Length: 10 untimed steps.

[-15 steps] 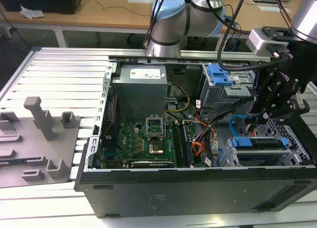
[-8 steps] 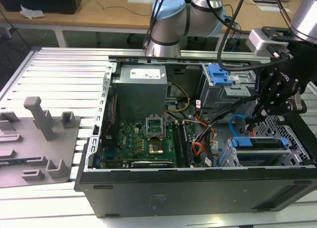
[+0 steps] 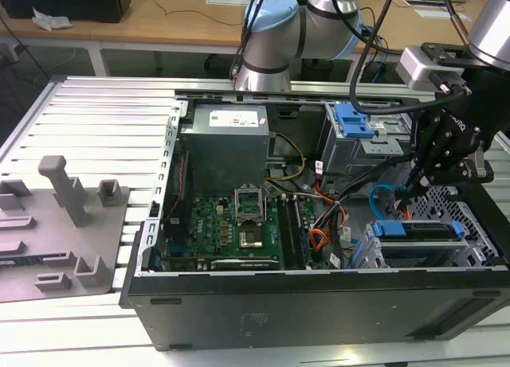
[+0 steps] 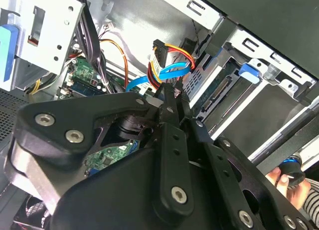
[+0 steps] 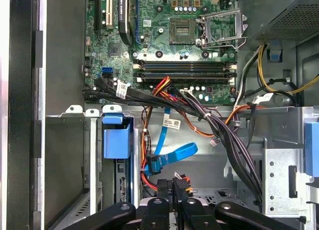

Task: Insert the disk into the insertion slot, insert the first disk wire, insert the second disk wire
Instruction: 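Insert the first disk wire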

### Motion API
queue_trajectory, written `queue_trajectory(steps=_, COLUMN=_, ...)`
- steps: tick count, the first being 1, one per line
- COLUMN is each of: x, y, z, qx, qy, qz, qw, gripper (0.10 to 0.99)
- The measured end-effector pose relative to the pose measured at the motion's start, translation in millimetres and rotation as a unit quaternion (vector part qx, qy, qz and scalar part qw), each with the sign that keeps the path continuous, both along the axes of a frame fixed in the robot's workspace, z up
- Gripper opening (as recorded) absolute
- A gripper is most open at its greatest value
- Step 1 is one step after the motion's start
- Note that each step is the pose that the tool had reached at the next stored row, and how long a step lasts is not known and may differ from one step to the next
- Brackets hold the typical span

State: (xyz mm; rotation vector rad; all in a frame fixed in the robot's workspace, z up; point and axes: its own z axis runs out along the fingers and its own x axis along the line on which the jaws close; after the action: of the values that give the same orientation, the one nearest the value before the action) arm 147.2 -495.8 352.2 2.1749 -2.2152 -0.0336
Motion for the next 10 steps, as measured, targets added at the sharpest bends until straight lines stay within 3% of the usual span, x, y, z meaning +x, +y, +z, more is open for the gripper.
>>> queue_trajectory(steps=5, x=2.7, y=-0.9, z=0.0, qx=-0.0001, qy=0.0, qz=0.0, qw=1.0, gripper=0.165)
queue_trajectory(steps=10, x=2.7, y=-8.8, z=0.0, qx=-0.0001, qy=0.0, qz=0.0, qw=1.0, gripper=0.165)
